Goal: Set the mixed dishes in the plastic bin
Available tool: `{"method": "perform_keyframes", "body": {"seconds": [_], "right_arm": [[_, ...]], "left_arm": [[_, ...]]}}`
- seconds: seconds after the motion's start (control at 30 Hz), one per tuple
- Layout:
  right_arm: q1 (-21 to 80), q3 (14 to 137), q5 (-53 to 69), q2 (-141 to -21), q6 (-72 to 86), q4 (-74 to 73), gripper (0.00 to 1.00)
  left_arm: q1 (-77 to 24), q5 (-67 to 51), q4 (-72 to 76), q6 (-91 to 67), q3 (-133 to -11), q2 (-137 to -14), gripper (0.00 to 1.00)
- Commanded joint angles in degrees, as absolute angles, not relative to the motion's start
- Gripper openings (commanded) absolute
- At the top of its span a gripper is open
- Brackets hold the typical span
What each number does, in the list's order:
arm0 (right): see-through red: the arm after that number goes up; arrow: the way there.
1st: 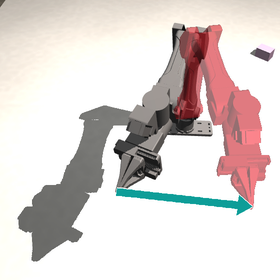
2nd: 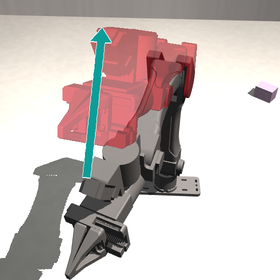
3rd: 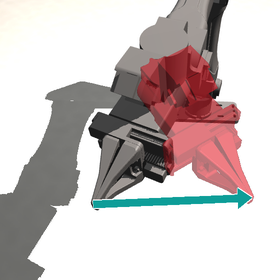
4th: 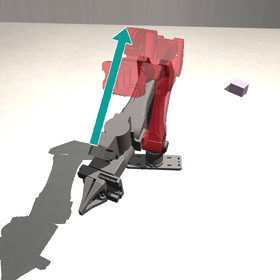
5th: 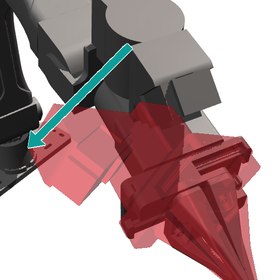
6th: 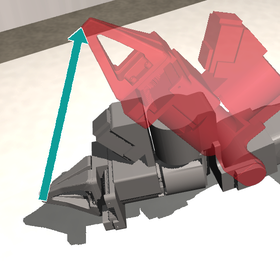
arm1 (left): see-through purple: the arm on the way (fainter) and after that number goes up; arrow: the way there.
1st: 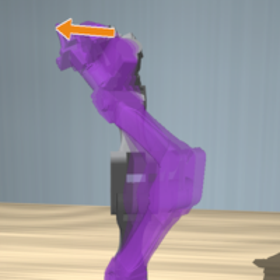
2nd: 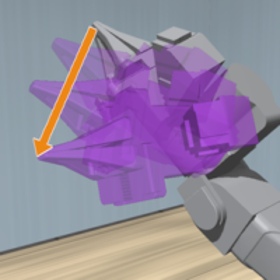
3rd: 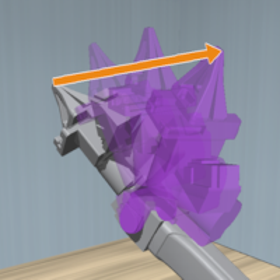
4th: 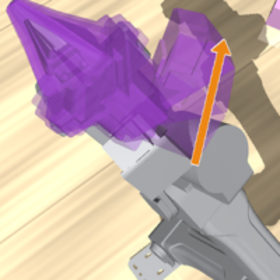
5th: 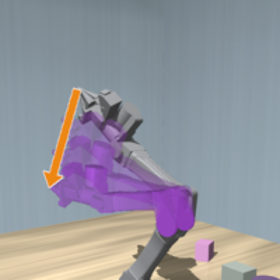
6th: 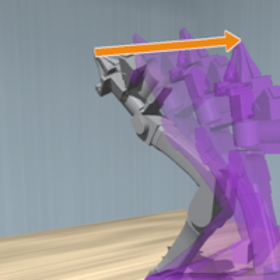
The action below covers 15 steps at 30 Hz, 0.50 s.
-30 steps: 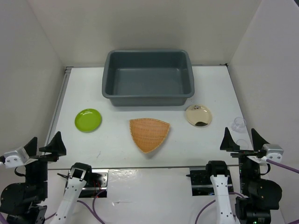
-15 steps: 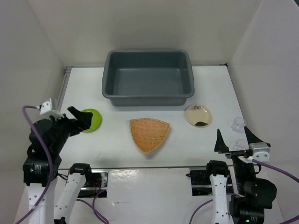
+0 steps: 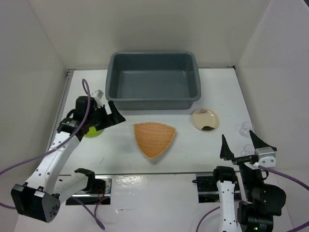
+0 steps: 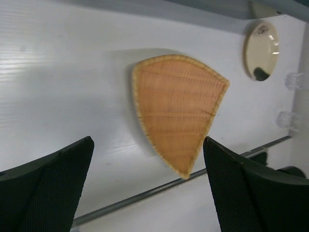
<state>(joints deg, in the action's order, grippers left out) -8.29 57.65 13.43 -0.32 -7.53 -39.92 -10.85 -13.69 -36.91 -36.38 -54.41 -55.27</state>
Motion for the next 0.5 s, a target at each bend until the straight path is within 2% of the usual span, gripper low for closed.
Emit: {"method": "perform_keyframes", "body": {"seconds": [0.0,0.1,0.2,0.47], "right_arm": [[-8.6,57.5,17.6,-3.8,-9.7,-39.1,0.98],[-8.6,57.5,21.2,-9.4,-11.8,-39.9,0.98],[-8.6,57.5,21.2,-12.8,-11.8,-40.4,0.98],[-8.6,57.5,20.1,-11.3,-11.3,-39.9,0.98]], "left_arm": [[-16.0,-17.2,-26.3,-45.0,-48.1,-53.6,1.00],[-18.5,-19.6,-18.0,-48.8,-41.7,-52.3,1.00],[-21.1,-24.8,-13.9,-51.0,-38.4,-57.9,1.00],[-28.7,-27.5,3.8,-60.2,-30.2,-68.5,1.00]]}}
